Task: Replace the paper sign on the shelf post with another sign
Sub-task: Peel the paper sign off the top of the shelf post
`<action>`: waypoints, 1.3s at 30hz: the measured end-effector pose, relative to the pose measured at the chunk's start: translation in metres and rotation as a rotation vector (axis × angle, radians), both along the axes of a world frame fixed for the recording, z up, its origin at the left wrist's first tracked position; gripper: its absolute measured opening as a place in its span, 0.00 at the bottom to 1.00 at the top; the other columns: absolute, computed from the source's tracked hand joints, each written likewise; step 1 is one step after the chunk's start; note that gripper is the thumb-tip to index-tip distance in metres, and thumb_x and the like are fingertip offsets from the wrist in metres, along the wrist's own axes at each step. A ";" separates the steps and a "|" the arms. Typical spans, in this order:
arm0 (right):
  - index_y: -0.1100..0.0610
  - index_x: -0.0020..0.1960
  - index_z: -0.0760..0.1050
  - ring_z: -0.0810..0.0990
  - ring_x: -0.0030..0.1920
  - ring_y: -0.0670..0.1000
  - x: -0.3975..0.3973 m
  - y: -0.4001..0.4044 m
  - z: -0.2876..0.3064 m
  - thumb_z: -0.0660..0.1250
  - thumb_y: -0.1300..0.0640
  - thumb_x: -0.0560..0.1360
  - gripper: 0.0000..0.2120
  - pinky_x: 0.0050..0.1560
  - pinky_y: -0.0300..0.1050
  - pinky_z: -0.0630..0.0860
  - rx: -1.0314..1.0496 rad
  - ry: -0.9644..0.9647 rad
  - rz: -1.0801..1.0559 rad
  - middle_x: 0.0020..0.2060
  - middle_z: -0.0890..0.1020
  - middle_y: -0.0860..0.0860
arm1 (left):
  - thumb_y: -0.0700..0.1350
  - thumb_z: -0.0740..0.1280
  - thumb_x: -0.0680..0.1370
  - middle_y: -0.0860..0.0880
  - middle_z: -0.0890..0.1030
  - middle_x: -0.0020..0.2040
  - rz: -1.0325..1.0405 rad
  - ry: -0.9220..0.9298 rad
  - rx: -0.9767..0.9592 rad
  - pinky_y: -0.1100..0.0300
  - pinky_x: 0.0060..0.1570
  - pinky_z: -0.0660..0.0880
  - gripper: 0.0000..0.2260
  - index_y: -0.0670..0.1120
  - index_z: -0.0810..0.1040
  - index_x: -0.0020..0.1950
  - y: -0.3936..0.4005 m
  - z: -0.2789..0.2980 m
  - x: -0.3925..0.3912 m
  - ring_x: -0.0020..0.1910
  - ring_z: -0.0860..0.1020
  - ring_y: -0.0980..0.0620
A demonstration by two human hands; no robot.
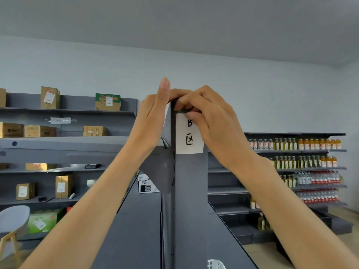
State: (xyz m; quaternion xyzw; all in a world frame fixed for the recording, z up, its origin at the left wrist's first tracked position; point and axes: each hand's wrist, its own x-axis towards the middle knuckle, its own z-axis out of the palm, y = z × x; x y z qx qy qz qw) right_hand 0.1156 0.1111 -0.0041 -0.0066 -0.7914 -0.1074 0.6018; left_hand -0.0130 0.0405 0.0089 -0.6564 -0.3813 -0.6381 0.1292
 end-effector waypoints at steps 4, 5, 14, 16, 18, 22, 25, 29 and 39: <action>0.54 0.54 0.80 0.77 0.53 0.53 -0.003 -0.002 0.000 0.66 0.68 0.77 0.11 0.48 0.51 0.79 0.008 0.001 -0.027 0.52 0.78 0.50 | 0.49 0.43 0.86 0.50 0.86 0.49 -0.005 0.002 -0.008 0.75 0.50 0.73 0.27 0.47 0.83 0.55 -0.001 0.000 0.001 0.51 0.83 0.62; 0.54 0.54 0.79 0.76 0.53 0.53 -0.004 -0.002 0.000 0.66 0.68 0.77 0.12 0.48 0.51 0.79 0.012 0.003 -0.038 0.52 0.78 0.50 | 0.50 0.43 0.86 0.49 0.86 0.49 -0.004 -0.002 -0.008 0.75 0.49 0.73 0.27 0.47 0.83 0.54 0.000 0.000 0.001 0.50 0.83 0.62; 0.53 0.57 0.76 0.73 0.49 0.51 -0.005 0.003 -0.001 0.66 0.72 0.75 0.18 0.42 0.46 0.78 0.104 0.020 -0.114 0.50 0.76 0.52 | 0.51 0.43 0.85 0.45 0.86 0.45 0.023 -0.002 0.026 0.71 0.48 0.75 0.27 0.53 0.83 0.50 0.001 -0.001 0.000 0.47 0.83 0.52; 0.52 0.56 0.76 0.74 0.49 0.52 -0.006 0.003 -0.001 0.66 0.72 0.75 0.18 0.41 0.48 0.78 0.094 0.031 -0.114 0.49 0.76 0.51 | 0.51 0.43 0.85 0.43 0.86 0.46 0.018 -0.001 0.022 0.72 0.46 0.75 0.27 0.52 0.83 0.50 0.000 -0.001 -0.001 0.47 0.83 0.51; 0.52 0.55 0.77 0.74 0.49 0.53 -0.006 0.004 0.000 0.66 0.73 0.74 0.18 0.41 0.50 0.78 0.081 0.034 -0.115 0.49 0.76 0.50 | 0.51 0.43 0.85 0.43 0.86 0.46 0.013 -0.005 0.011 0.74 0.44 0.75 0.28 0.50 0.84 0.51 0.000 -0.001 0.000 0.46 0.84 0.54; 0.53 0.55 0.78 0.75 0.51 0.53 -0.005 0.003 -0.001 0.65 0.73 0.75 0.17 0.44 0.51 0.79 0.048 0.015 -0.075 0.49 0.77 0.50 | 0.51 0.43 0.85 0.46 0.87 0.47 -0.027 -0.025 -0.012 0.71 0.47 0.77 0.28 0.46 0.83 0.55 0.000 -0.002 0.001 0.48 0.85 0.58; 0.54 0.54 0.79 0.76 0.51 0.53 -0.005 0.003 -0.001 0.65 0.72 0.76 0.16 0.45 0.50 0.79 0.043 0.022 -0.060 0.49 0.77 0.50 | 0.51 0.42 0.85 0.50 0.87 0.48 -0.023 -0.014 -0.009 0.70 0.51 0.76 0.28 0.47 0.83 0.55 0.000 -0.001 0.000 0.51 0.84 0.58; 0.57 0.48 0.79 0.75 0.51 0.53 -0.006 0.004 -0.006 0.65 0.72 0.75 0.12 0.47 0.50 0.78 0.048 0.032 -0.052 0.50 0.76 0.50 | 0.50 0.43 0.86 0.48 0.87 0.48 -0.040 -0.026 -0.008 0.73 0.49 0.74 0.29 0.44 0.84 0.56 -0.001 -0.002 0.002 0.51 0.84 0.60; 0.47 0.57 0.68 0.80 0.50 0.46 0.023 -0.002 -0.012 0.56 0.81 0.70 0.31 0.52 0.49 0.79 -0.221 0.150 0.029 0.47 0.80 0.46 | 0.52 0.41 0.85 0.51 0.86 0.54 -0.010 0.004 -0.007 0.58 0.68 0.70 0.30 0.46 0.84 0.57 0.002 0.000 -0.004 0.59 0.81 0.58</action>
